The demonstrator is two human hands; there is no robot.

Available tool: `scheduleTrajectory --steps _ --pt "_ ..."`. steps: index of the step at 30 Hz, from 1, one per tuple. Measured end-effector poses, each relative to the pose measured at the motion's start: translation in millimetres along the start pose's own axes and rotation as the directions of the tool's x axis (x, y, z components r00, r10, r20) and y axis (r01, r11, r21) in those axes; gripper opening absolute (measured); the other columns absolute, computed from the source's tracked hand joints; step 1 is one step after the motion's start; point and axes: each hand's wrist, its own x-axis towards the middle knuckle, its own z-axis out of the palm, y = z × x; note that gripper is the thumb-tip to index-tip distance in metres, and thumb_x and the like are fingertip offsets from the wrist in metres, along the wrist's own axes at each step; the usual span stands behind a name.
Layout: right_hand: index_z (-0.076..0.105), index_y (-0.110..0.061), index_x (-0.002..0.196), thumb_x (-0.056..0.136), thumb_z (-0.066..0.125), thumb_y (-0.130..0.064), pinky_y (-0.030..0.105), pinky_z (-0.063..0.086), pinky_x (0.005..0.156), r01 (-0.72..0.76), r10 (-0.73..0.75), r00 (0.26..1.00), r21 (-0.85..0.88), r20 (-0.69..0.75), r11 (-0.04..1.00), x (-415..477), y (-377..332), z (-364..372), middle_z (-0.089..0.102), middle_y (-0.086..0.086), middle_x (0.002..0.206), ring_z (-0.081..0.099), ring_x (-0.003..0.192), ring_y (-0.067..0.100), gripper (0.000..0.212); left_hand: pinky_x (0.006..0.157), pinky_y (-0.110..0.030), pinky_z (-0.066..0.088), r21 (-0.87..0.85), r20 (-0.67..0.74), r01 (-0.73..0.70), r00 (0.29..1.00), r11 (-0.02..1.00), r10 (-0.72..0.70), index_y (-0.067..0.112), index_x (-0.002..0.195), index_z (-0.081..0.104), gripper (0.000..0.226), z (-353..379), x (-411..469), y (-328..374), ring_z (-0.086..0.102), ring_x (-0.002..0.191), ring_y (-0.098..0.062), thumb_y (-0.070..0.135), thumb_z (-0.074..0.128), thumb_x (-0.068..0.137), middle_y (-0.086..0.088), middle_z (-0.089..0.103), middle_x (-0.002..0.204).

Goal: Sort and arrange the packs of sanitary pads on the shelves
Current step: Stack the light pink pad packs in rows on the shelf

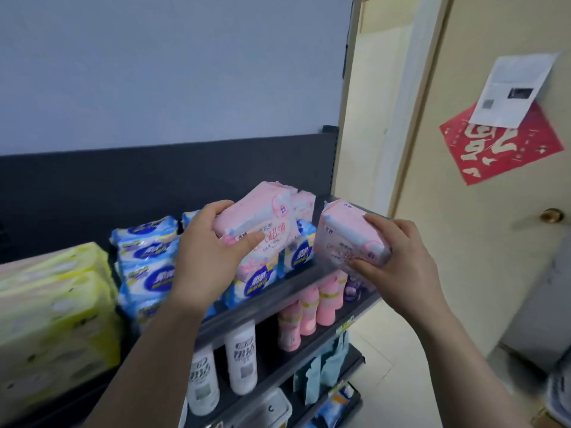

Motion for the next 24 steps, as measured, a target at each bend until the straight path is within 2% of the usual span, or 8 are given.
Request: scheduleTrajectory --steps 7,11,15,18,20,21,24 --pt "0.049 -0.039 0.133 0.069 0.081 -0.029 0.032 0.046 0.081 -0.037 0.037 0.999 -0.001 0.0 0.999 60 42 19 0.044 -0.01 0.12 0.054 0.104 0.017 0.072 0.085 -0.031 0.05 0.056 0.008 -0.04 0.999 0.998 0.039 0.03 0.122 0.057 0.056 52 62 1 0.059 0.101 -0.011 0.033 0.083 0.072 0.01 0.059 0.115" --pt "0.049 -0.038 0.134 0.07 0.081 -0.03 0.029 0.043 0.08 -0.042 0.042 0.999 -0.002 0.019 0.999 86 70 29 0.043 -0.009 0.119 0.053 0.102 0.016 0.072 0.088 -0.038 0.051 0.087 0.009 -0.044 0.999 0.995 0.043 0.03 0.127 0.055 0.057 82 87 0 0.058 0.103 -0.012 0.037 0.079 0.075 0.008 0.057 0.118" --pt "0.048 -0.037 0.134 0.071 0.08 -0.032 0.031 0.045 0.08 -0.018 0.018 0.999 0.008 0.027 1.0 119 99 37 0.045 -0.007 0.121 0.053 0.1 0.015 0.072 0.09 -0.03 0.046 0.139 0.048 -0.078 0.996 0.987 0.071 0.028 0.129 0.054 0.053 119 116 2 0.056 0.105 -0.01 0.036 0.073 0.08 0.006 0.055 0.122" --pt "0.048 -0.036 0.134 0.071 0.081 -0.031 0.031 0.045 0.079 0.005 -0.007 0.999 0.049 0.034 0.999 147 124 42 0.046 -0.005 0.122 0.054 0.1 0.017 0.072 0.08 -0.019 0.039 0.198 0.116 -0.087 0.991 0.976 0.065 0.025 0.129 0.053 0.048 153 140 5 0.055 0.102 -0.009 0.03 0.069 0.084 0.005 0.053 0.124" --pt "0.048 -0.036 0.135 0.071 0.081 -0.032 0.03 0.043 0.078 0.028 -0.032 0.998 0.069 0.06 0.997 167 142 47 0.045 -0.006 0.122 0.054 0.1 0.016 0.072 0.075 -0.016 0.04 0.241 0.165 -0.098 0.985 0.965 0.059 0.026 0.121 0.056 0.04 175 155 2 0.055 0.102 -0.011 0.027 0.068 0.083 0.005 0.055 0.117" --pt "0.048 -0.037 0.135 0.071 0.081 -0.032 0.029 0.042 0.077 0.042 -0.048 0.996 0.077 0.076 0.996 177 150 49 0.045 -0.006 0.122 0.054 0.101 0.015 0.072 0.08 -0.019 0.042 0.26 0.177 -0.093 0.983 0.961 0.047 0.028 0.119 0.058 0.038 185 163 -1 0.055 0.105 -0.013 0.027 0.069 0.082 0.006 0.056 0.114" --pt "0.048 -0.036 0.134 0.07 0.081 -0.032 0.031 0.045 0.081 0.075 -0.087 0.989 0.102 0.118 0.992 205 174 58 0.046 -0.005 0.123 0.055 0.103 0.017 0.073 0.099 -0.039 0.046 0.316 0.197 -0.023 0.98 0.949 -0.042 0.036 0.119 0.059 0.043 211 181 -15 0.049 0.119 -0.022 0.031 0.072 0.078 0.016 0.057 0.106"
